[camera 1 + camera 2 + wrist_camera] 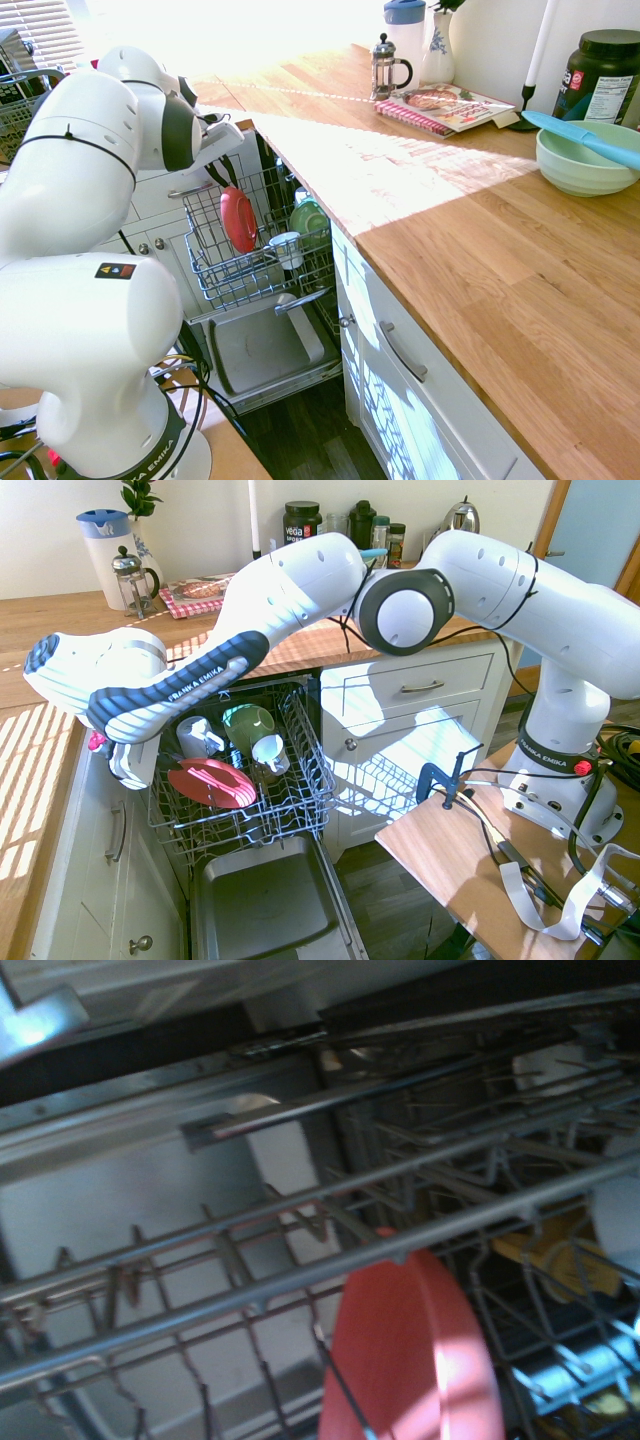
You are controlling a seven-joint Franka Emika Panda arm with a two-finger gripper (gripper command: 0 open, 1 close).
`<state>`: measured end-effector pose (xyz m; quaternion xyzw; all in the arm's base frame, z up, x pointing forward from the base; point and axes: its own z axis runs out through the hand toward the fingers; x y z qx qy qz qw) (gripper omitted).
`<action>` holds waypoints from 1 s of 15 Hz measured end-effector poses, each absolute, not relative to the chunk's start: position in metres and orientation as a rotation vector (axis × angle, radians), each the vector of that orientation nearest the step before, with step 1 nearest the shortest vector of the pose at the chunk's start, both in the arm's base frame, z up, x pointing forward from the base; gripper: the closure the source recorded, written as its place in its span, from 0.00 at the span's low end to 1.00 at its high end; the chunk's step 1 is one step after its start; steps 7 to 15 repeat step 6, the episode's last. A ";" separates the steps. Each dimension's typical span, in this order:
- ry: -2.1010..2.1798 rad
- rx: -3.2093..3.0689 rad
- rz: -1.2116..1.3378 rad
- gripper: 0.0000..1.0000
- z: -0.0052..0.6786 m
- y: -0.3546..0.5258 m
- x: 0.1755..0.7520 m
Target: Put the plate in the dishwasher
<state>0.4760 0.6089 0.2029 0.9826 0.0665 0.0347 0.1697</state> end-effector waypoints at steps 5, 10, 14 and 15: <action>0.147 3.092 -0.095 0.00 0.321 0.584 0.521; 0.112 3.156 -0.134 0.00 0.348 0.567 0.538; 0.112 3.156 -0.134 0.00 0.348 0.567 0.538; 0.112 3.156 -0.134 0.00 0.348 0.567 0.538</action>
